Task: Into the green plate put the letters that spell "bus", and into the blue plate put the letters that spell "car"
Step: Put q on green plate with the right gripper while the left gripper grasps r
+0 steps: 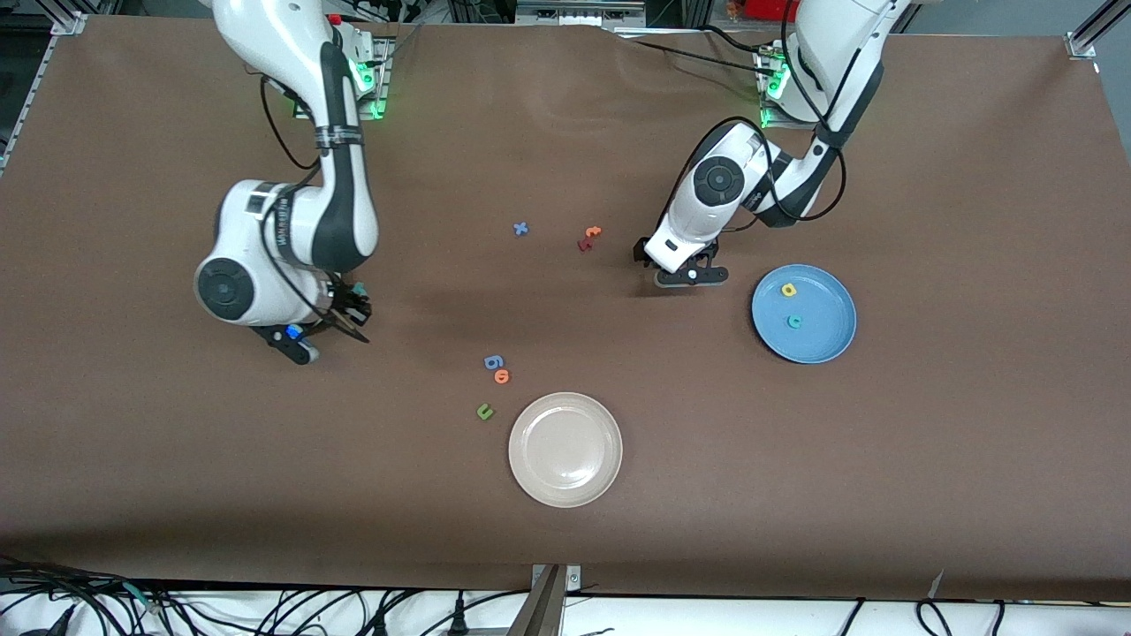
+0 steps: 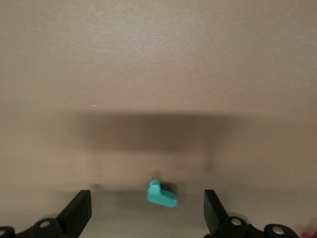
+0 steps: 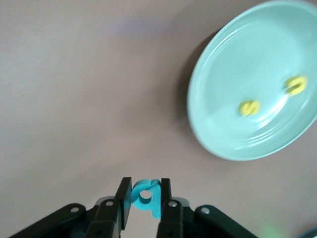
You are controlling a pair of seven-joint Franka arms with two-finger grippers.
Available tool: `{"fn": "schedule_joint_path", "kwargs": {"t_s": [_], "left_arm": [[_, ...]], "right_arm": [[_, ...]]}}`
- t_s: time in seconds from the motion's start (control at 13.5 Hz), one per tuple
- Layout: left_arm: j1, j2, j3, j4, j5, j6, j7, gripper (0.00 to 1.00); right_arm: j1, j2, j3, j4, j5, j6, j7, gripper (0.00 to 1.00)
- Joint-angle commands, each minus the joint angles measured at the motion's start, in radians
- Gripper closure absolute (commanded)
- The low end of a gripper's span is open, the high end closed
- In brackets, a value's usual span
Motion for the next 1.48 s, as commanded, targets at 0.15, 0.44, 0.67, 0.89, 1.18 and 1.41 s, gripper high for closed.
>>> {"fn": "schedule_joint_path", "kwargs": {"t_s": [0.15, 0.44, 0.67, 0.89, 1.18, 1.41], "left_arm": [[-0.018, 0.031, 0.004, 0.034, 0.025, -0.002, -0.047, 0.22], [-0.029, 0.029, 0.004, 0.031, 0.025, -0.004, -0.070, 0.45], [-0.029, 0.029, 0.004, 0.031, 0.025, -0.007, -0.071, 0.53], [-0.035, 0.031, 0.004, 0.028, 0.025, -0.009, -0.108, 0.59], [-0.043, 0.034, 0.005, 0.025, 0.028, -0.009, -0.113, 0.65], [-0.045, 0.040, 0.005, 0.027, 0.028, -0.009, -0.113, 0.66]], "right_arm": [[-0.081, 0.037, -0.069, -0.052, -0.013, 0.008, -0.378, 0.95], [-0.170, 0.089, -0.027, -0.075, 0.000, 0.097, -0.595, 0.94], [-0.245, 0.092, 0.081, -0.075, 0.001, 0.177, -0.599, 0.94], [-0.248, 0.094, 0.086, -0.084, 0.001, 0.177, -0.600, 0.93], [-0.259, 0.094, 0.086, -0.102, 0.001, 0.168, -0.628, 0.92], [-0.257, 0.094, 0.086, -0.119, 0.001, 0.168, -0.640, 0.73]]}}
